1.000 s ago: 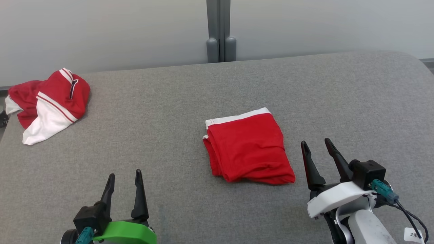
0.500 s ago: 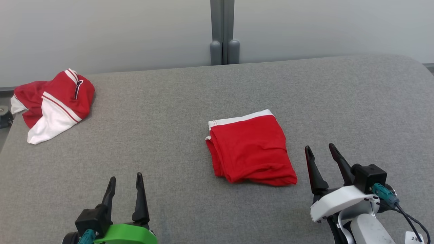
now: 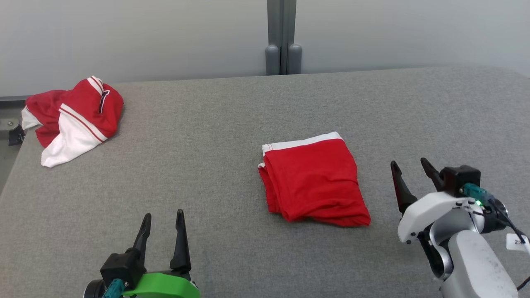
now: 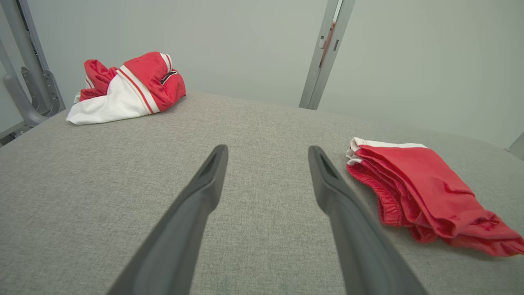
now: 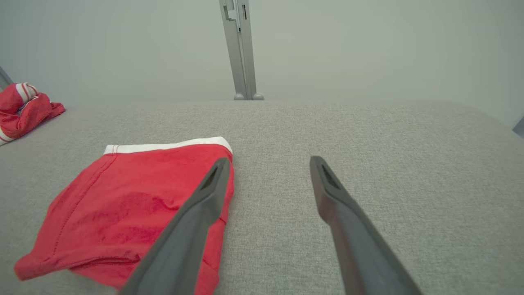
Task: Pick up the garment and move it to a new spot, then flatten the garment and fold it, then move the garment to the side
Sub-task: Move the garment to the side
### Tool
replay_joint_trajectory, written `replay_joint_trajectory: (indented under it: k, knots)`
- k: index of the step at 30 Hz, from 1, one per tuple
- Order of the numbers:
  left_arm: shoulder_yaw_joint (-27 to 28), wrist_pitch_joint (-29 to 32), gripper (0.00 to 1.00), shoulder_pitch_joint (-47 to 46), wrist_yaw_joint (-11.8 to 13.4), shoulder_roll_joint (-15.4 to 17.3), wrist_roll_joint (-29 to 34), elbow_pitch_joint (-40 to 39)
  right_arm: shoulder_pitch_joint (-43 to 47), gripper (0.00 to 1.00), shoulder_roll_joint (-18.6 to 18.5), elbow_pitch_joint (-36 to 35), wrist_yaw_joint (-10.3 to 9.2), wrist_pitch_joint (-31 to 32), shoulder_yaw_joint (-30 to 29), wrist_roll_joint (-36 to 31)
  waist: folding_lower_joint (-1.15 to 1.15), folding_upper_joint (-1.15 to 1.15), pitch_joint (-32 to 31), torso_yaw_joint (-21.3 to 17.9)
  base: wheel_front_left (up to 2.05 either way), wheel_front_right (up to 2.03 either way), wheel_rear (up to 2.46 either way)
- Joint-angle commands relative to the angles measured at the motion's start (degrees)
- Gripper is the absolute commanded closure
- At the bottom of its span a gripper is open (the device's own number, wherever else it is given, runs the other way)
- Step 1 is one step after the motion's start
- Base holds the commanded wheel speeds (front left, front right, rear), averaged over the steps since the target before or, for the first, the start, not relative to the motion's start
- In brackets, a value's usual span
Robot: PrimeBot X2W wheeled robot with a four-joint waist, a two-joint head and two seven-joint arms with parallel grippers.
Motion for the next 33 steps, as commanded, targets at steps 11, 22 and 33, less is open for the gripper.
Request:
replay_joint_trajectory:
  k: [11, 22, 33]
  knots:
    - [-1.99, -0.03, 0.00, -3.12, 0.38, 0.03, -1.08, -0.44, -11.62, 0.00, -5.16, 11.33, -0.07, 13.08, 5.39, 8.03, 0.00, 0.00, 5.19, 5.74, 0.00, 0.00, 0.00]
    - [-2.24, -0.03, 0.00, -4.85, 0.46, 0.03, -1.23, -1.02, -18.56, 0.00, -7.80, 22.32, -0.07, 17.82, 11.20, 14.44, 0.00, 0.00, 8.96, 8.47, 0.00, 0.00, 0.00]
    - [-2.22, -0.03, 0.00, -5.93, 0.53, 0.03, -0.33, -1.81, -23.26, 1.00, -8.00, 26.40, -0.10, 15.38, 16.72, 19.51, 0.00, 0.00, 11.01, 5.50, 0.00, 0.00, 0.00]
